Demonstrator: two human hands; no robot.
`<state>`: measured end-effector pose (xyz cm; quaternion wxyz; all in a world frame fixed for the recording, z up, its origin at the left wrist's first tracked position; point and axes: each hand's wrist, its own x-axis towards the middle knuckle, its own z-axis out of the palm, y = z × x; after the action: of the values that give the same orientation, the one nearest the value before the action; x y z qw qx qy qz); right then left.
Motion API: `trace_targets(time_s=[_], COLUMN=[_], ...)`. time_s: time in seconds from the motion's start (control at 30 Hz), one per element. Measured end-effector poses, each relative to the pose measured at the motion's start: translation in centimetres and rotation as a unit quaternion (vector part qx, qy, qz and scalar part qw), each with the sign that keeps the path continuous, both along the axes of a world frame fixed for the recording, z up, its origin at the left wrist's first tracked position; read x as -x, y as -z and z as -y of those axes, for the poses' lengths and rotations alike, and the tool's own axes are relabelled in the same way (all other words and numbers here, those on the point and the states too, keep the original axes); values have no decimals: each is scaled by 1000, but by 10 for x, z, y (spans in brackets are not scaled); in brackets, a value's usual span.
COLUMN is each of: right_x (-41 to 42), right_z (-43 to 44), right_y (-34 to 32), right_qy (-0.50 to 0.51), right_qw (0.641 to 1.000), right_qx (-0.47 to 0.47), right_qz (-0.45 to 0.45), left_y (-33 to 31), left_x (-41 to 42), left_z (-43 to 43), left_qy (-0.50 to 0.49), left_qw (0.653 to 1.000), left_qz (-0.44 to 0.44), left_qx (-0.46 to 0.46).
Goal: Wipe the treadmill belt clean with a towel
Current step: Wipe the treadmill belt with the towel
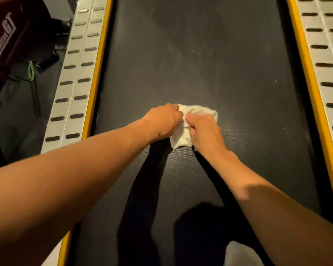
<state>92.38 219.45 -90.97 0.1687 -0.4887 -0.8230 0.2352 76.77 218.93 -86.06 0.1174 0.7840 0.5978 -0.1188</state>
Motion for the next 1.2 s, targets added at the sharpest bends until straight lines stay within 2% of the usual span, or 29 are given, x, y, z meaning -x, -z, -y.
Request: trace_targets(time_s=[0.1, 0.23, 0.43, 0.57, 0.73, 0.93, 1.03, 1.2], right_x=[2, 3, 29, 33, 61, 64, 72, 99], right_z=[28, 31, 18, 52, 23, 53, 51, 32], right_y=[6, 7, -11, -11, -15, 3, -1, -4], right_qy=[-19, -82, -123, -136, -137, -126, -157, -183], right_qw=[999, 997, 989, 990, 990, 992, 987, 983], right_qx=[20, -1, 72, 40, 40, 12, -16, -6], right_qz=[-31, -13, 28, 2, 15, 11, 0, 3], left_y=[-4, 6, 4, 9, 8, 17, 21, 21], left_x=[-5, -1, 21, 27, 43, 52, 68, 87], left_z=[10, 35, 52, 70, 55, 77, 80, 74], left_qy=[0, 28, -69, -38, -132, -109, -144, -195], left_qw=[999, 999, 996, 998, 989, 991, 984, 975], left_qz=[-14, -2, 3, -4, 8, 50, 79, 71], left_qx=[28, -26, -54, -59, -67, -64, -68, -78])
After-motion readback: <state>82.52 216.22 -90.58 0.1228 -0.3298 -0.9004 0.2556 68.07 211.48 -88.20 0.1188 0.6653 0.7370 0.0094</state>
